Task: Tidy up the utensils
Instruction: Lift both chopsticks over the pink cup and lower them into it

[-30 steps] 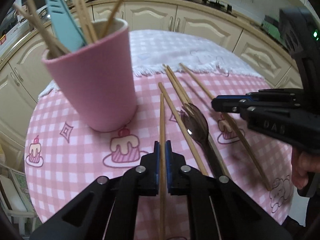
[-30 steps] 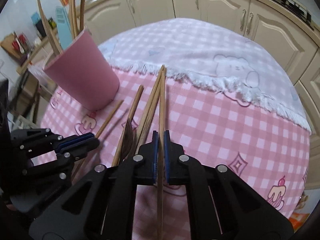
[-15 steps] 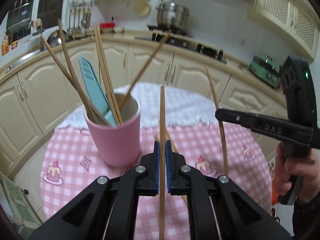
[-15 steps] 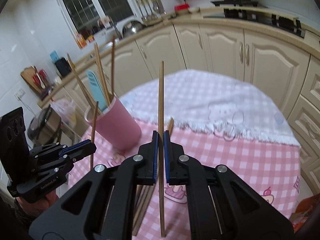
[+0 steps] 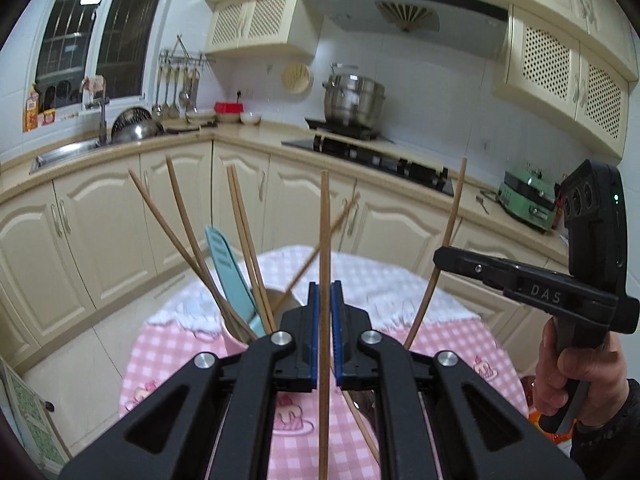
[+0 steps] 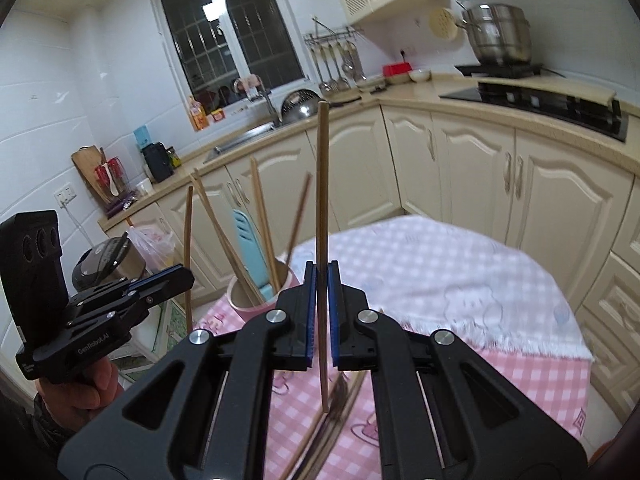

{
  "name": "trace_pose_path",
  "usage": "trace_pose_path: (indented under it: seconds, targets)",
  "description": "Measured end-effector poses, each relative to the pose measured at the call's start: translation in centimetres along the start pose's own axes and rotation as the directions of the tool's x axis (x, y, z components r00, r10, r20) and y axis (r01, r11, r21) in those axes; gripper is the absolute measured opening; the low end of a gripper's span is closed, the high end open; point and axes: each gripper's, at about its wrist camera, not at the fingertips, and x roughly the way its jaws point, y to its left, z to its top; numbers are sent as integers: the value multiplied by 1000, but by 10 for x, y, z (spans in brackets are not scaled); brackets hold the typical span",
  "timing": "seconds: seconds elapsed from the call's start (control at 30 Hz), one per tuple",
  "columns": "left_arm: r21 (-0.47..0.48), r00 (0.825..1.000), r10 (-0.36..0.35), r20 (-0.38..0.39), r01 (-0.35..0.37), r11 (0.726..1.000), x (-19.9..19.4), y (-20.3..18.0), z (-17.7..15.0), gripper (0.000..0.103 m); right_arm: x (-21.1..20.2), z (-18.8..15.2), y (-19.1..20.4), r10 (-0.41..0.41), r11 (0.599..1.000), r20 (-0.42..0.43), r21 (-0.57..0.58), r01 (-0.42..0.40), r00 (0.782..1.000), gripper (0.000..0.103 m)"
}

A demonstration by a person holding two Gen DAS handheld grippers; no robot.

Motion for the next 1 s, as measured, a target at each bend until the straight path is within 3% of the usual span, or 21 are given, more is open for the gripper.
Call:
trace_pose_path:
  seconds: [0.27,0.6,0.77,1.0]
  targets:
    - [-7,992,43,122,-42,999,-17,12,37,5,-13,36,23,44,997,77,-72,-39,996,6]
    - [-56,957,86,278,-74,996,-24,30,90,5,-13,89,58,107,981,153,-178,-79,982,6]
    - [-76,945,105,310,-86,993,-12,36,103,5,2,105,66,123,977,154,-195,-92,980,6]
    - [-92,948,118,296,-94,991,11,42,103,5,26,110,72,135,971,121,-214,-107,983,6]
